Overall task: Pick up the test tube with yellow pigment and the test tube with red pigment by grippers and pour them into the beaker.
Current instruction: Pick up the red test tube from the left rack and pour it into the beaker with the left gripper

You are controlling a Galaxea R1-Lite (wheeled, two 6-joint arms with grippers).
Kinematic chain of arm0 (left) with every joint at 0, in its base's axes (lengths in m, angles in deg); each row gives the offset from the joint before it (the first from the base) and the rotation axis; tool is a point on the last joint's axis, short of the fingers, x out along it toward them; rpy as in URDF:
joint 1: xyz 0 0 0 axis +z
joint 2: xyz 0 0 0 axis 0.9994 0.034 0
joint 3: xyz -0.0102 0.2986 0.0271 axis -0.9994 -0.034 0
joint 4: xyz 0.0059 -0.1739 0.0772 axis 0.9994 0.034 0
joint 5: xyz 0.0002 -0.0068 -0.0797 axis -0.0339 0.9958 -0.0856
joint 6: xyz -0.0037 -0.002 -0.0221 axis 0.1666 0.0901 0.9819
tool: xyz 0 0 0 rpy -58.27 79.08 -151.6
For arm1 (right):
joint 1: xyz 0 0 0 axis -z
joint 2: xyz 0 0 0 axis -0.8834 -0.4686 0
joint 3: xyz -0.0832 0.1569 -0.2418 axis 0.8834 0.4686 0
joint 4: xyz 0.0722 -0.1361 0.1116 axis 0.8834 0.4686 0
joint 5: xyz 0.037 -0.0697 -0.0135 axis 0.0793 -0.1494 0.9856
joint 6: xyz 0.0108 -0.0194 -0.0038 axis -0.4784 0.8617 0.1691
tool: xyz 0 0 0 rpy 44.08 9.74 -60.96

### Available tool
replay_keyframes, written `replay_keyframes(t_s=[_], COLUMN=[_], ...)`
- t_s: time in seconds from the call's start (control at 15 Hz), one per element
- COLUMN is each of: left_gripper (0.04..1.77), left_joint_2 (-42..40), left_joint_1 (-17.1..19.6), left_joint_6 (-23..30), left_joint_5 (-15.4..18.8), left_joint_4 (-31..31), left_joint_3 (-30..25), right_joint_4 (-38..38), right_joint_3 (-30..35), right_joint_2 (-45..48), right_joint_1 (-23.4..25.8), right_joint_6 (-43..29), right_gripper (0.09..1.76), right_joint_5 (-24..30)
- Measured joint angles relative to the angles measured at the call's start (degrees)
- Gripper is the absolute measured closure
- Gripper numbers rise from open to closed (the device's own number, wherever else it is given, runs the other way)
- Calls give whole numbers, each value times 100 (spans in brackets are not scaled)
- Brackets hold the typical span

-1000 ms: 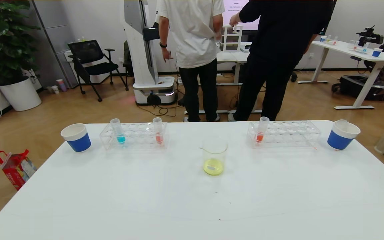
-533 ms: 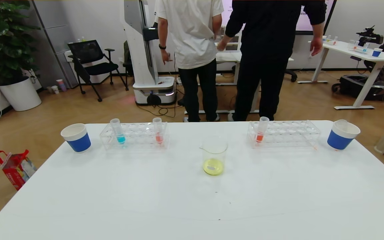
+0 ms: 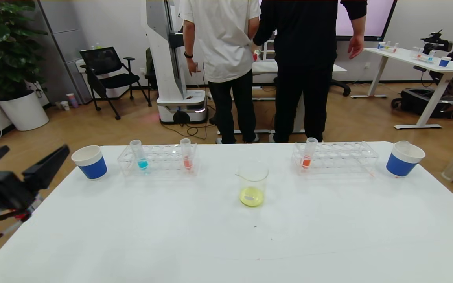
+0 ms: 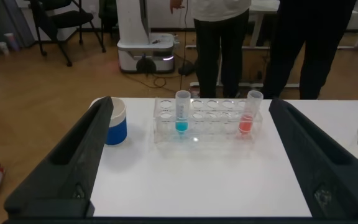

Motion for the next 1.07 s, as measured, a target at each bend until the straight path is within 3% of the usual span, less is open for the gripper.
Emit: replay_keyframes(t_s=[0.27, 0.47, 0.73, 1.07], left_gripper=[6, 6, 6, 6], left_joint_2=[2008, 3388, 4782, 5649], left_joint_1=[-1106, -1831, -2288, -2341], left_joint_6=[166, 224, 238, 238], left_joint_5=[-1224, -1799, -1992, -1985], left_joint_4=[-1894, -2985, -3449, -3515], left_joint_3=[116, 352, 962, 1513], right_joint_4=[0, 0, 0, 0], right_joint_3=[0, 0, 0, 0], right_joint_2=[0, 0, 0, 0], right_joint_1=[0, 0, 0, 0], right_joint_6=[0, 0, 0, 0], right_gripper=[11, 11, 11, 11], right_joint_5=[0, 0, 0, 0])
